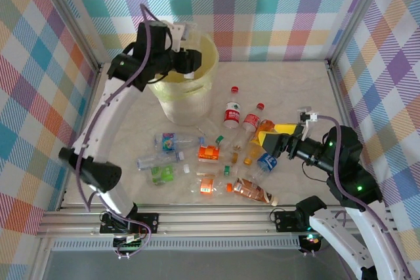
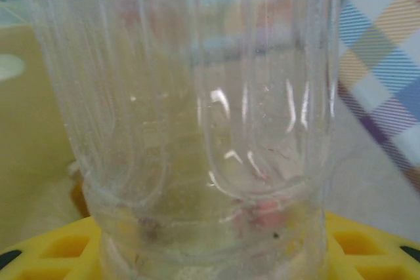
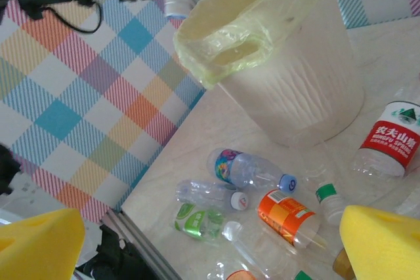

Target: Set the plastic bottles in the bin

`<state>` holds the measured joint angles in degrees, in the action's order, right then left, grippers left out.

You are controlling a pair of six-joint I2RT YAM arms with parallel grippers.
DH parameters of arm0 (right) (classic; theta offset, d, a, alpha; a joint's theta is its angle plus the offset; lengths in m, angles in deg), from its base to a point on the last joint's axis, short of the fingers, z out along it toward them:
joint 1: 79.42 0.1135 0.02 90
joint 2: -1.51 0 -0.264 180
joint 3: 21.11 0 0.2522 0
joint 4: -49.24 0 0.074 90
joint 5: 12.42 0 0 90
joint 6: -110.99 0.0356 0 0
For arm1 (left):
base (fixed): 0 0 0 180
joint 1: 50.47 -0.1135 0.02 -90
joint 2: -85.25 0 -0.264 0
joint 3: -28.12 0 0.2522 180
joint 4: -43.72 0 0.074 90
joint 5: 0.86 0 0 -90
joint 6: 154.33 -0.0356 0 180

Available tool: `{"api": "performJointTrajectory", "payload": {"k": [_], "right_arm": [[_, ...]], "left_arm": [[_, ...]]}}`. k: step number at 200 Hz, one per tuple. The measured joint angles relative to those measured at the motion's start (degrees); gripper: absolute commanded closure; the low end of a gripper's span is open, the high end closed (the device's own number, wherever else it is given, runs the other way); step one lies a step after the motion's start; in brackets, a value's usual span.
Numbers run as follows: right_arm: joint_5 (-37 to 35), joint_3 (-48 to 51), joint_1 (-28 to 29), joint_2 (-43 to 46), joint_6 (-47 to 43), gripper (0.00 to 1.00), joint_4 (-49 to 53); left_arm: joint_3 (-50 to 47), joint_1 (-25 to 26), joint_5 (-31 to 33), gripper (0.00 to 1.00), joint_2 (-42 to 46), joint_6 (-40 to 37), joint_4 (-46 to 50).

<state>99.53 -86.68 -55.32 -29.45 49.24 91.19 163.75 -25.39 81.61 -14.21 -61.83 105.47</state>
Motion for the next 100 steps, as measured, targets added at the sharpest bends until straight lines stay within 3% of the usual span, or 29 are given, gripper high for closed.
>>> {"api": "performJointTrajectory", "payload": {"k": [51, 100], "right_arm": [[1.4, 0.0, 0.0, 0.0, -0.1, 0.0, 1.0], [1.1, 0.0, 0.0, -1.1, -0.5, 0.0, 3.2]], "left_arm": [[9.4, -2.7, 5.4, 0.46, -11.6, -5.4, 4.0], [13.1, -3.5, 5.6, 0.46, -17.9, -8.8, 8.7]]}}
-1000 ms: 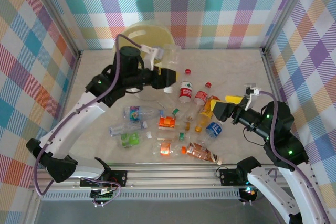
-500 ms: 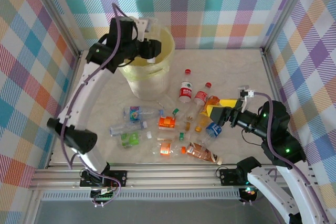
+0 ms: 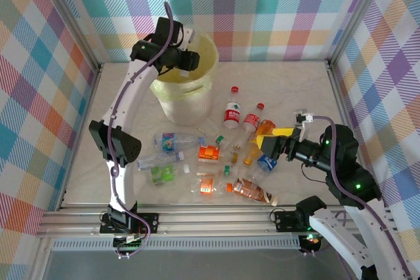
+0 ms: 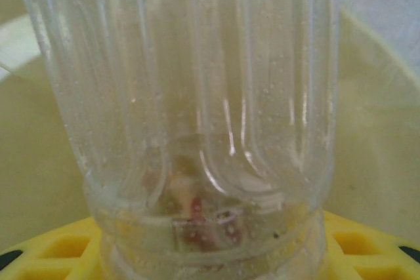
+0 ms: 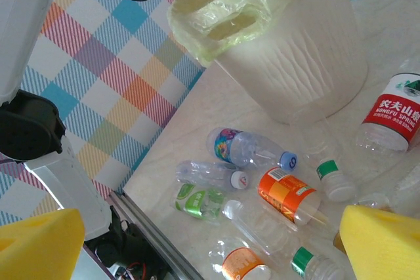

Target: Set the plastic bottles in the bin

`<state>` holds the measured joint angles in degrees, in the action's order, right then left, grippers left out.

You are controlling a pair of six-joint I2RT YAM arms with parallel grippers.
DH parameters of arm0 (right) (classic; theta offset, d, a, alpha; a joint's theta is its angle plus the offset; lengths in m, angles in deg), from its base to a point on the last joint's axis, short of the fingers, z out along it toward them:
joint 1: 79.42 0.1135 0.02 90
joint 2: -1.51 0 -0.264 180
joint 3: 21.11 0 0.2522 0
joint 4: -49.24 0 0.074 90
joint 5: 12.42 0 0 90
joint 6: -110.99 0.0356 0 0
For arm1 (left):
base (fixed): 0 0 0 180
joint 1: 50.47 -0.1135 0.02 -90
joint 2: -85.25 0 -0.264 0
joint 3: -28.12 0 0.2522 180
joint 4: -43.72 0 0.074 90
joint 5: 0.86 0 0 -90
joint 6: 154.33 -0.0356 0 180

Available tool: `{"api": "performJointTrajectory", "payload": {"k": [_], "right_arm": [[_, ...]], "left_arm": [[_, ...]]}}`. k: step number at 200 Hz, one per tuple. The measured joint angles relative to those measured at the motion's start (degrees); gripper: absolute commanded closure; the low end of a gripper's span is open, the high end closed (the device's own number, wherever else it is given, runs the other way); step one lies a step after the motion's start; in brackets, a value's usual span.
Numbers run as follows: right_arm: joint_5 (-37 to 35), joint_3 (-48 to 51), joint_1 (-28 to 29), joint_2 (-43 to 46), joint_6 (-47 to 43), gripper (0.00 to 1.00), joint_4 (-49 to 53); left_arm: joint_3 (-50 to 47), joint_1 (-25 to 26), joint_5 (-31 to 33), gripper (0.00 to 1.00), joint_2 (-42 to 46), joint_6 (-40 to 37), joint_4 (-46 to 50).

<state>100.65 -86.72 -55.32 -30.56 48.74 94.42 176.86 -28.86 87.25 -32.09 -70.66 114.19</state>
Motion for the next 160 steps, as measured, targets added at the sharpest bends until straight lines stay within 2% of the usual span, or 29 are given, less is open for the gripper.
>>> {"api": "performJointTrajectory", "payload": {"k": [71, 160], "right_arm": [[0.0, -0.2, 0.0, -1.0, 0.0, 0.0, 0.4], [0.0, -0.2, 0.0, -1.1, 0.1, 0.0, 1.3]], "left_arm": [[0.2, -2.6, -2.4, 0.45, -5.2, -1.9, 4.2], [0.2, -3.0, -5.1, 0.36, -10.9, -1.9, 6.9]]}}
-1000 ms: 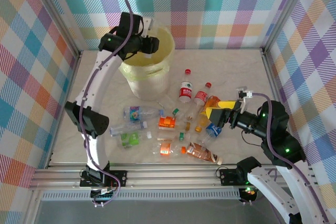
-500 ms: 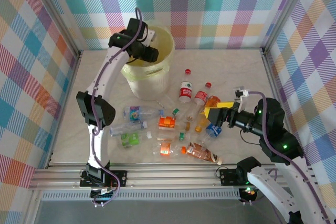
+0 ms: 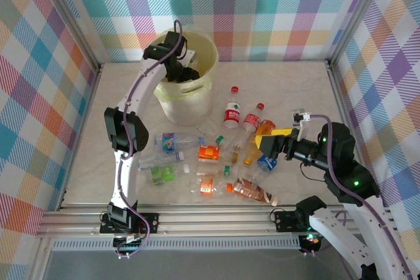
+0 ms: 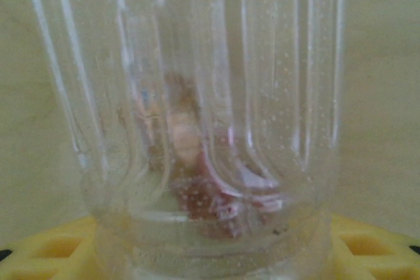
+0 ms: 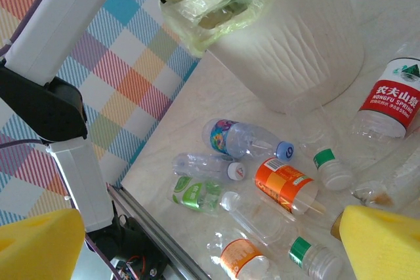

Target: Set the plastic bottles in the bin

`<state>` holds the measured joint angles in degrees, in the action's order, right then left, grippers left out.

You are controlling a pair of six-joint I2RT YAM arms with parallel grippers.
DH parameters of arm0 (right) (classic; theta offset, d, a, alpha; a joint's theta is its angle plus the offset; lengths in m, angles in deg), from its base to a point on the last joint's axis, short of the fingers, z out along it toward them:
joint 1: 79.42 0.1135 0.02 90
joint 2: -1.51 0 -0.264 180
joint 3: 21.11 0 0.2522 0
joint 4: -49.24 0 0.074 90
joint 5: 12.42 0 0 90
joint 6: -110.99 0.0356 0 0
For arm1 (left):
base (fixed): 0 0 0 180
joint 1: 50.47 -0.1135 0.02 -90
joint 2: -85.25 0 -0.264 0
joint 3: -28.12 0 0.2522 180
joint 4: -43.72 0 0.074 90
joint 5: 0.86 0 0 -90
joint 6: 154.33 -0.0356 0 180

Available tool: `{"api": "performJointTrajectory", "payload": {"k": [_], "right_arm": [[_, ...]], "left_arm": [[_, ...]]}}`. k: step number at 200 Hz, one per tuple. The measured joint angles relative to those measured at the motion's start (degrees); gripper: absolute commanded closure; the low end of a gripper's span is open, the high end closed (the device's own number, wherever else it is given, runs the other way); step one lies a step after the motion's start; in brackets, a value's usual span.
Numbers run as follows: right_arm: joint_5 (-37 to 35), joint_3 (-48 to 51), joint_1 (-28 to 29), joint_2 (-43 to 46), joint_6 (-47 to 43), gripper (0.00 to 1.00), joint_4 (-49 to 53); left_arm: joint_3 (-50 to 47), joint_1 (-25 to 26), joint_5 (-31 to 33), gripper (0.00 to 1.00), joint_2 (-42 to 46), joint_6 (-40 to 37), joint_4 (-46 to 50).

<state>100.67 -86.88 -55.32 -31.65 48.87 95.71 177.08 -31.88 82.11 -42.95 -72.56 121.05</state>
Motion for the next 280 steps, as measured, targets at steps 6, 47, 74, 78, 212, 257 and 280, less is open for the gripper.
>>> {"api": "performJointTrajectory", "payload": {"k": [6, 47, 74, 78, 212, 257, 280], "right_arm": [[0.0, 0.0, 0.0, 0.0, 0.1, 0.0, 0.0], [-1.8, 0.0, 0.0, -1.4, 0.4, 0.0, 2.4], [-3.1, 0.0, 0.0, -2.3, 1.0, 0.0, 4.6], [-3.2, 0.0, 0.0, -2.3, 1.2, 0.0, 4.9], [-4.6, 7.1, 1.6, -2.3, 5.8, 0.05, 11.5], [-7.1, 10.1, 6.0, -2.3, 6.7, 0.11, 14.4], [-9.3, 11.5, 9.6, -2.9, 7.7, 0.15, 15.1]], "left_arm": [[0.0, 0.0, -0.1, 0.34, 0.0, 0.0, 0.1], [0.0, 0.0, -1.4, 0.19, 0.0, 1.1, 0.6], [0.1, 0.0, -2.2, 0.11, 0.0, 1.9, 0.6], [0.2, 0.0, -2.4, 0.11, 0.0, 2.2, 0.6], [2.7, 0.0, -10.3, 0.0, 12.6, 7.7, -2.5], [2.1, 0.0, -13.8, 0.0, 18.8, 8.9, -2.4], [-3.1, 0.0, -16.6, 0.0, 24.6, 9.4, -3.4]]}}
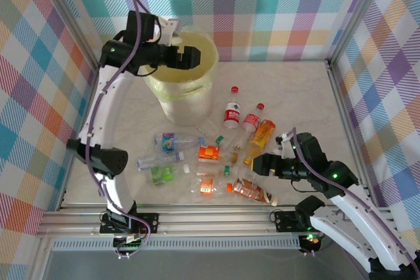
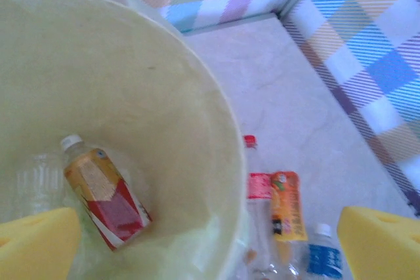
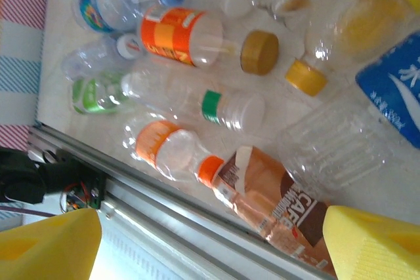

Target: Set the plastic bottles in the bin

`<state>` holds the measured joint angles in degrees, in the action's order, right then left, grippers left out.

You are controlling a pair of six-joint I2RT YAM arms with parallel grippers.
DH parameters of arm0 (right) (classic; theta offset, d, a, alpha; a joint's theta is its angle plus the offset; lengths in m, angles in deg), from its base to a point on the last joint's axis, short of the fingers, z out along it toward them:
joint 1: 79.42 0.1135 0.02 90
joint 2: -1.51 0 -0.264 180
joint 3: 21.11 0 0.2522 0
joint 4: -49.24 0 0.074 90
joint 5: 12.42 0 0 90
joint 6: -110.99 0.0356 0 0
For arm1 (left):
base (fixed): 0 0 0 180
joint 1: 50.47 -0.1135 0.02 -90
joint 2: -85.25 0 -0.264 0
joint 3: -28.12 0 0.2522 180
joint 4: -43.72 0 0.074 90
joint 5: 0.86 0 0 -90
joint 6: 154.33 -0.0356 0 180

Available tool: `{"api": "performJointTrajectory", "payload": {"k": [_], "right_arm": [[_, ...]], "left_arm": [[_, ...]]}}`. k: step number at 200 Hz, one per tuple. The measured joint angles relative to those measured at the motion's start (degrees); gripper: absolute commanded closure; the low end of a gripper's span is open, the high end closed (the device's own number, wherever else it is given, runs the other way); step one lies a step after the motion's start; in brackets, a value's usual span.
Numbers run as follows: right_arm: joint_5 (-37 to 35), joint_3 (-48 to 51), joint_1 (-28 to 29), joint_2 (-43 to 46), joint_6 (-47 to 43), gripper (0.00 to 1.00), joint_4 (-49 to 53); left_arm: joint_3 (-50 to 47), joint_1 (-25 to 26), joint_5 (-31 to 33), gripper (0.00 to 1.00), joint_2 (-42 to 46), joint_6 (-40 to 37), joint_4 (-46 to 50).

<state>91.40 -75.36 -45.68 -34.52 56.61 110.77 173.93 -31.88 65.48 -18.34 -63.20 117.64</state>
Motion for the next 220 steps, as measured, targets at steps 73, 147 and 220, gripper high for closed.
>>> {"api": "performJointTrajectory", "payload": {"k": [73, 147, 220], "right_arm": [[-12.8, 2.1, 19.5, -9.0, 4.5, 0.16, 0.2], [-21.4, 4.0, 29.5, -19.1, 5.5, 0.1, -3.5], [-23.3, 4.6, 31.8, -23.6, 4.1, 0.1, -6.1]], "left_arm": [[-31.2, 2.1, -13.0, 0.0, 25.7, 2.1, -9.2], [-54.7, 11.7, -22.8, 0.0, 39.4, 4.0, -15.8], [-57.8, 14.2, -22.1, 0.0, 40.1, 4.7, -18.5]]}}
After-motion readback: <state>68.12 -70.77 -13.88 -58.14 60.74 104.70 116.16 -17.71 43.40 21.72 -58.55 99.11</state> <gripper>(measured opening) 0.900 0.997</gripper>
